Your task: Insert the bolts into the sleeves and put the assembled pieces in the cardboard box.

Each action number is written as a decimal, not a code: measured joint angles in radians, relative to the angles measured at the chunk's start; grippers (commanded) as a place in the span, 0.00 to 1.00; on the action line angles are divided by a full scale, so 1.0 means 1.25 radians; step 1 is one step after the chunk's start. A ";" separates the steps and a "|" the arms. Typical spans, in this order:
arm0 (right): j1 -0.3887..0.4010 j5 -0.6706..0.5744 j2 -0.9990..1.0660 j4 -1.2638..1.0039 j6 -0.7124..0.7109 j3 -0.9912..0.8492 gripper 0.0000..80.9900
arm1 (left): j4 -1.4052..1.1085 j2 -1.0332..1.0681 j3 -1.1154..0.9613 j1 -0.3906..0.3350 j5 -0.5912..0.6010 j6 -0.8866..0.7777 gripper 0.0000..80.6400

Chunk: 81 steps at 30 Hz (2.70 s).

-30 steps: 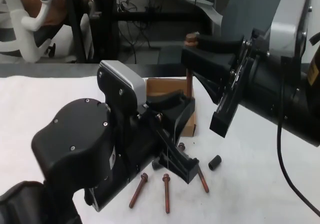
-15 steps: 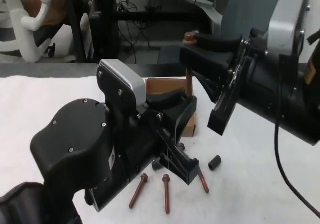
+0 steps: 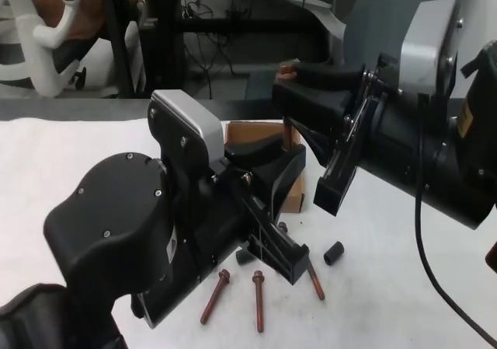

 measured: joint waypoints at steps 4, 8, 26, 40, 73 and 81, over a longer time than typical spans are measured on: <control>0.000 0.002 0.000 0.001 0.025 0.000 0.01 | -0.017 0.000 0.000 0.000 -0.020 0.000 0.02; 0.000 0.002 0.000 0.009 0.031 -0.002 0.01 | -0.030 0.000 0.001 0.014 -0.020 0.000 0.02; 0.000 0.232 -0.080 0.205 0.254 0.000 0.83 | 0.037 0.002 -0.012 0.138 0.030 0.000 0.02; -0.042 0.439 0.116 0.618 0.544 -0.006 0.62 | 0.505 0.318 -0.374 0.276 0.135 0.048 0.02; -0.145 0.442 0.496 0.722 0.758 -0.229 0.19 | 0.658 0.647 -0.763 0.332 0.134 0.131 0.87; -0.149 0.416 0.494 0.744 0.798 -0.229 0.00 | 1.038 0.547 -0.763 0.332 0.098 0.120 0.87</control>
